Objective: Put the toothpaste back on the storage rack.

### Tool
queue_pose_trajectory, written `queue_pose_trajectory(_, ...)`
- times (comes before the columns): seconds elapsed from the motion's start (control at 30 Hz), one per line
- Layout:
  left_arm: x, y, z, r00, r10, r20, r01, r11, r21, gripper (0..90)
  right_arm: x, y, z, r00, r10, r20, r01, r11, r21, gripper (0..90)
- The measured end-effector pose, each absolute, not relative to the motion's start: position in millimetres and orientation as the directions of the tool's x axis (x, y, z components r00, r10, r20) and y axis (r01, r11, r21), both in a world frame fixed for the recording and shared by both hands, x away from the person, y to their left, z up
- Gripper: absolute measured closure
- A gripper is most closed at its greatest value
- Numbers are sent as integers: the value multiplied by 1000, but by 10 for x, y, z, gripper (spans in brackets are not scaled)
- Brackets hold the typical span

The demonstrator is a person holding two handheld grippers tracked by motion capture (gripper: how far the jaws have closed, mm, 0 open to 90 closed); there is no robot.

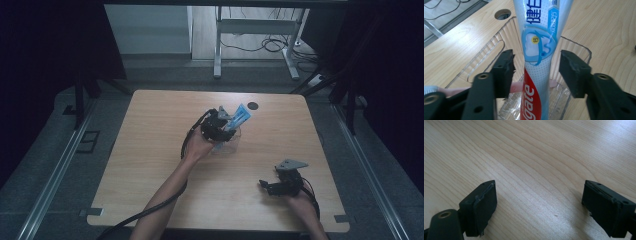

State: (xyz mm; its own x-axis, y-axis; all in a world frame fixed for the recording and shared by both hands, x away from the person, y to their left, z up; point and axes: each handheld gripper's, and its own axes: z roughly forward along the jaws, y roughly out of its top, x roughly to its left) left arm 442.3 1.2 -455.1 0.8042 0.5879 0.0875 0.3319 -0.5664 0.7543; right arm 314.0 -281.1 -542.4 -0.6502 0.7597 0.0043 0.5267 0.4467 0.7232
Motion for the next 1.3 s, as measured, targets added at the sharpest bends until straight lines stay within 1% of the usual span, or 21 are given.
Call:
queue_pose_trajectory(0.13, 4418, 27, -4533, 810, 584, 56, 340, -545, 766, 372, 3140, -2811, -5424, -650, 760, 4, 527, 447, 723, 124)
queue_pose_trajectory(0.3, 4397, 18, -4502, 822, 569, 28, 350, -543, 763, 251, 3141, -2812, -5424, -651, 759, 2, 526, 448, 723, 124)
queue_pose_trajectory(0.37, 4380, 11, -4492, 820, 572, 31, 349, -542, 765, 218, 3141, -2812, -5424, -651, 759, 2, 526, 448, 723, 124)
queue_pose_trajectory(0.43, 4375, 12, -4488, 821, 570, 1, 369, -533, 761, 178, 3141, -2812, -5424, -651, 759, 3, 526, 448, 723, 124)
queue_pose_trajectory(0.47, 4370, 12, -4485, 819, 573, 1, 372, -533, 760, 153, 3141, -2812, -5424, -650, 760, 3, 526, 448, 723, 124)
queue_pose_trajectory(0.6, 4356, 28, -4470, 821, 570, 0, 374, -538, 755, 132, 3140, -2811, -5424, -650, 760, 6, 528, 446, 723, 124)
queue_pose_trajectory(0.9, 4297, 86, -4391, 825, 564, -35, 385, -515, 766, 129, 3141, -2812, -5424, -650, 760, 4, 527, 448, 723, 124)
queue_pose_trajectory(1.13, 4210, 152, -4321, 826, 562, -35, 378, -507, 775, 128, 3141, -2812, -5423, -651, 759, 4, 527, 448, 723, 124)
queue_pose_trajectory(1.3, 4130, 208, -4312, 820, 572, -14, 374, -518, 769, 127, 3141, -2812, -5424, -650, 760, 4, 527, 447, 723, 124)
